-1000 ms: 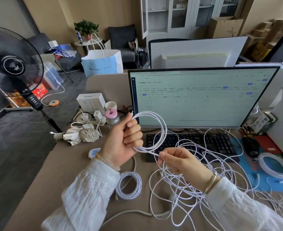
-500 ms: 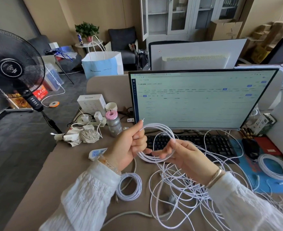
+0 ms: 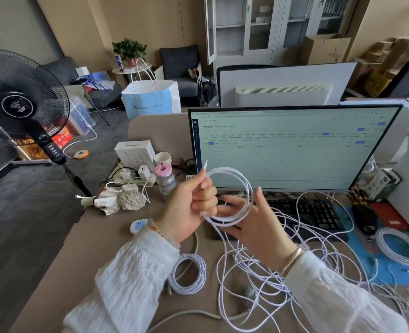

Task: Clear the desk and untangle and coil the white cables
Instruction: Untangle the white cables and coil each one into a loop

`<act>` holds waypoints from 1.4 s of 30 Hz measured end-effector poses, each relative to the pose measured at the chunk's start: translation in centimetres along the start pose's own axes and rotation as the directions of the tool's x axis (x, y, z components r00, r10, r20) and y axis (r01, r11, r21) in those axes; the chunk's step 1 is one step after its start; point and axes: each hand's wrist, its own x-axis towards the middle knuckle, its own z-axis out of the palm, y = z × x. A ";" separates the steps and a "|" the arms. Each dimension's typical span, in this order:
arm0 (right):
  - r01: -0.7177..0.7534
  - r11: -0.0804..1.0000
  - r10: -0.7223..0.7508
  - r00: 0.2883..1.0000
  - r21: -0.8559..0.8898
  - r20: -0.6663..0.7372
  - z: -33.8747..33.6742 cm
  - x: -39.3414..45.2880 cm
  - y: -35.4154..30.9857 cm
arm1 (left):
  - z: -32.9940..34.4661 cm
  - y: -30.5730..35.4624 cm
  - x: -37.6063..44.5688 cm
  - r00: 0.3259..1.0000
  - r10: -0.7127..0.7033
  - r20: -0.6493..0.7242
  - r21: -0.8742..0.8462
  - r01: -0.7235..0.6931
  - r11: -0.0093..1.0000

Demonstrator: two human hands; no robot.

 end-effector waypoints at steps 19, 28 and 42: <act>-0.188 0.913 0.108 0.968 -0.363 -0.228 -7.5 -2.6 1.2 | -4.5 6.7 -1.7 0.959 0.242 -0.149 0.153 -0.219 0.963; 0.193 0.899 -0.288 0.936 -0.393 -0.200 0.3 -3.6 -3.6 | -2.8 0.5 -1.3 0.966 0.230 -0.115 0.337 -0.179 0.924; 0.352 0.723 -0.536 0.828 -0.595 -0.162 4.7 -3.4 1.0 | 0.2 -2.4 -0.7 0.963 0.260 -0.073 0.401 -0.211 0.892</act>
